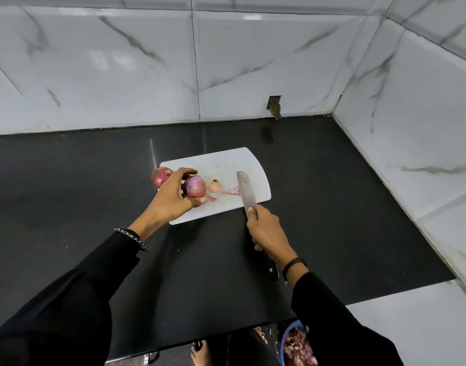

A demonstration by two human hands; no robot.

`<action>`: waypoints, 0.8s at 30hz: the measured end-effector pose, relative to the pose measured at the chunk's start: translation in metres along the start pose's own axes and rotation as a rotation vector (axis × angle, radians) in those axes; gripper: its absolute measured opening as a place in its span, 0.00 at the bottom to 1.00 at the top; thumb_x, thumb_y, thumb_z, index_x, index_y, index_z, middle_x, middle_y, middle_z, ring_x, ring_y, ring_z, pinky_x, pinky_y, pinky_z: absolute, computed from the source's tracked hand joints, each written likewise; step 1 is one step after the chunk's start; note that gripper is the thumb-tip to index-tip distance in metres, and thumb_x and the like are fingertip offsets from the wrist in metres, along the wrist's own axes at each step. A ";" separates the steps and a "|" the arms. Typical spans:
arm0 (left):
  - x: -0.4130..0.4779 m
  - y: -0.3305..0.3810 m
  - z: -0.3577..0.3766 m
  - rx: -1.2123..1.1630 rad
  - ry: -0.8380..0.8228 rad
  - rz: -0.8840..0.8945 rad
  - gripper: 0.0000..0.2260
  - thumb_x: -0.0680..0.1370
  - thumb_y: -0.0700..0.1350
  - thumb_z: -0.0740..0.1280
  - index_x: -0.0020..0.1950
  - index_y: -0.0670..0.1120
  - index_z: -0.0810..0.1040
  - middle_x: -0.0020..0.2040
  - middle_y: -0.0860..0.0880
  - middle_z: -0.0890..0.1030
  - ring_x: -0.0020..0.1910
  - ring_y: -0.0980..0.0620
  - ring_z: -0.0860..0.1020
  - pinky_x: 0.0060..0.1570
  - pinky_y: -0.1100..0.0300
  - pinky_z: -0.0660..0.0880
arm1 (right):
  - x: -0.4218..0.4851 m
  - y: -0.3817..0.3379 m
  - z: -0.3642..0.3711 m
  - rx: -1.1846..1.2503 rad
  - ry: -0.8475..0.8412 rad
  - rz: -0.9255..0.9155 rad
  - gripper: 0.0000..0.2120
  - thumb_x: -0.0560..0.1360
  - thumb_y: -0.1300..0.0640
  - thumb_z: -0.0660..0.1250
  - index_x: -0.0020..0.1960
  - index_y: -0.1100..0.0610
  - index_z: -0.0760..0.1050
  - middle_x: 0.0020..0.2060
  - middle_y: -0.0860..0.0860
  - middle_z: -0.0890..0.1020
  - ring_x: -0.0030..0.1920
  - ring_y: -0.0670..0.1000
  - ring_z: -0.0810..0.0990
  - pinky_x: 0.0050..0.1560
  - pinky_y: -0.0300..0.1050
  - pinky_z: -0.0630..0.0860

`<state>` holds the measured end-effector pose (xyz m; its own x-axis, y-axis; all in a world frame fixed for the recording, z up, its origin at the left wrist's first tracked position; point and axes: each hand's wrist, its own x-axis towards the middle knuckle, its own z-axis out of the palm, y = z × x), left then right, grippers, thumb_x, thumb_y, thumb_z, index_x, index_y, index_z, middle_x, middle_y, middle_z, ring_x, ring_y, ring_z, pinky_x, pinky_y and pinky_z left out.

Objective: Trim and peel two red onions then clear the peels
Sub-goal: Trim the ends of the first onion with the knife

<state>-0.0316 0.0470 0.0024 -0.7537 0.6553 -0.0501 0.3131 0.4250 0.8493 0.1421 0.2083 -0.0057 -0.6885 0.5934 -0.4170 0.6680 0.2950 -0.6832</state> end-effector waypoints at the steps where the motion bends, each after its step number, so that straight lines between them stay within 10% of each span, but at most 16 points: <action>1: -0.001 0.000 0.001 0.015 0.005 0.007 0.28 0.71 0.41 0.79 0.67 0.48 0.71 0.61 0.51 0.74 0.56 0.53 0.77 0.55 0.62 0.78 | -0.005 0.002 0.001 0.000 0.026 -0.011 0.17 0.85 0.45 0.49 0.56 0.56 0.69 0.52 0.56 0.78 0.38 0.52 0.78 0.28 0.42 0.76; 5: -0.004 -0.003 0.008 0.043 0.031 0.015 0.27 0.70 0.45 0.79 0.66 0.48 0.73 0.60 0.51 0.75 0.57 0.52 0.77 0.51 0.69 0.74 | -0.023 0.002 0.007 0.001 0.088 -0.077 0.15 0.85 0.45 0.49 0.50 0.55 0.67 0.46 0.54 0.78 0.36 0.52 0.78 0.40 0.55 0.83; 13: -0.006 0.006 0.011 0.106 0.062 -0.006 0.28 0.69 0.49 0.80 0.65 0.49 0.74 0.56 0.55 0.76 0.50 0.58 0.76 0.46 0.73 0.70 | -0.041 -0.021 0.020 0.039 0.083 -0.223 0.13 0.86 0.48 0.51 0.49 0.55 0.66 0.39 0.53 0.77 0.31 0.46 0.72 0.31 0.41 0.68; 24: 0.001 0.007 0.029 0.132 0.028 -0.008 0.27 0.68 0.50 0.81 0.61 0.49 0.72 0.54 0.54 0.77 0.49 0.57 0.76 0.46 0.70 0.71 | -0.041 -0.012 0.030 -0.122 0.071 -0.146 0.12 0.85 0.49 0.50 0.51 0.56 0.66 0.46 0.58 0.78 0.43 0.59 0.80 0.45 0.57 0.79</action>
<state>-0.0130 0.0689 -0.0071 -0.7715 0.6349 -0.0400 0.3793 0.5095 0.7724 0.1534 0.1580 0.0013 -0.7615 0.5879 -0.2729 0.5951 0.4674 -0.6537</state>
